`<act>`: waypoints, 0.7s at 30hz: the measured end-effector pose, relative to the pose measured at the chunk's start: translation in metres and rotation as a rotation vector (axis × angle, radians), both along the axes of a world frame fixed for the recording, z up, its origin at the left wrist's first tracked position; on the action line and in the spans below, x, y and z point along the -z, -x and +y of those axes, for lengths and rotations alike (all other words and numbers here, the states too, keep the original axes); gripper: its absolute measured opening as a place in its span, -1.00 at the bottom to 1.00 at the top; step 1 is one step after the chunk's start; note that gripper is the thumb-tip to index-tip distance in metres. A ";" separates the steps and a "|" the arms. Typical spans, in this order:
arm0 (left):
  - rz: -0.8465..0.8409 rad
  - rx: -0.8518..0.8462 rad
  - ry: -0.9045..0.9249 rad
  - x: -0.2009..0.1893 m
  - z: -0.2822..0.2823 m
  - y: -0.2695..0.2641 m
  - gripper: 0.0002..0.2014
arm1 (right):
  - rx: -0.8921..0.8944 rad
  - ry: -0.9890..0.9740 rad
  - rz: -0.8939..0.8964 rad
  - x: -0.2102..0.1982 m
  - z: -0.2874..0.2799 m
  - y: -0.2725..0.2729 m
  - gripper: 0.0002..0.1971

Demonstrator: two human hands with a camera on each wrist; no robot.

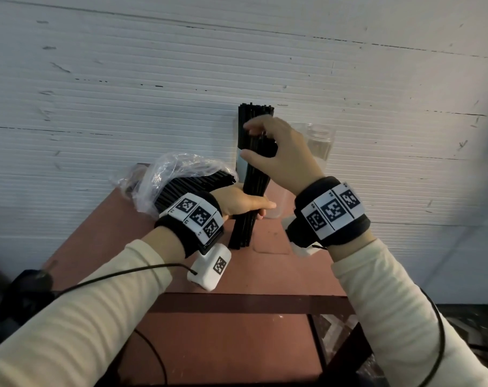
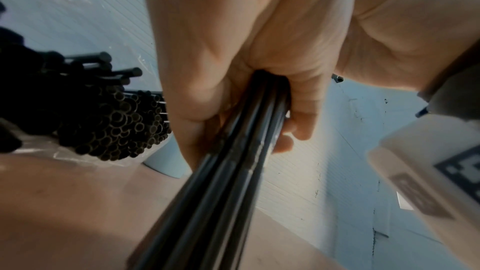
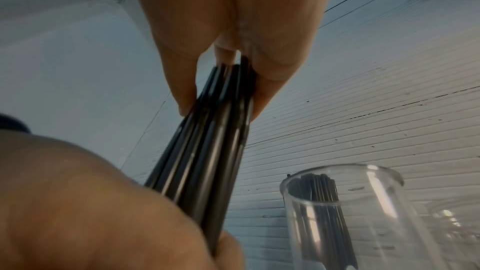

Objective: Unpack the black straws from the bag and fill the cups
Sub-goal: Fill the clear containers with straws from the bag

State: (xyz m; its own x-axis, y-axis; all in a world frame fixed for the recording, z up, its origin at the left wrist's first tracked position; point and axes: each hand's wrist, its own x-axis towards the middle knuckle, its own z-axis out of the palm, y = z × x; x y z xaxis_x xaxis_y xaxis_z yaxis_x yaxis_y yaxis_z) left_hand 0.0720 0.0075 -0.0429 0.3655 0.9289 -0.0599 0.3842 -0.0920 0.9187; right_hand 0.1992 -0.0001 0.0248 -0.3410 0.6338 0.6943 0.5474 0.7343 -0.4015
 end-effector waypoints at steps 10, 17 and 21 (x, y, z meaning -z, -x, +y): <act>-0.009 0.259 -0.058 -0.047 -0.030 0.010 -0.74 | -0.053 0.315 0.081 -0.009 -0.014 -0.024 -0.39; 0.055 0.439 -0.045 -0.058 -0.036 0.009 -0.74 | -0.305 0.381 -0.009 -0.006 -0.028 -0.019 -0.87; -0.116 0.231 -0.232 -0.061 -0.028 -0.001 -0.87 | -0.318 0.310 0.183 -0.027 -0.027 -0.030 -0.97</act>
State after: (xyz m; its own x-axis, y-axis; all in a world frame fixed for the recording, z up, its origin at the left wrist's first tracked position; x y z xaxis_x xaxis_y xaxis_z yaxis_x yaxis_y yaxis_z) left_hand 0.0733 -0.0204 0.0184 0.5597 0.8049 0.1971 0.2233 -0.3756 0.8995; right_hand 0.2293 -0.0266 0.0519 -0.4412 0.7046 0.5557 0.2154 0.6843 -0.6966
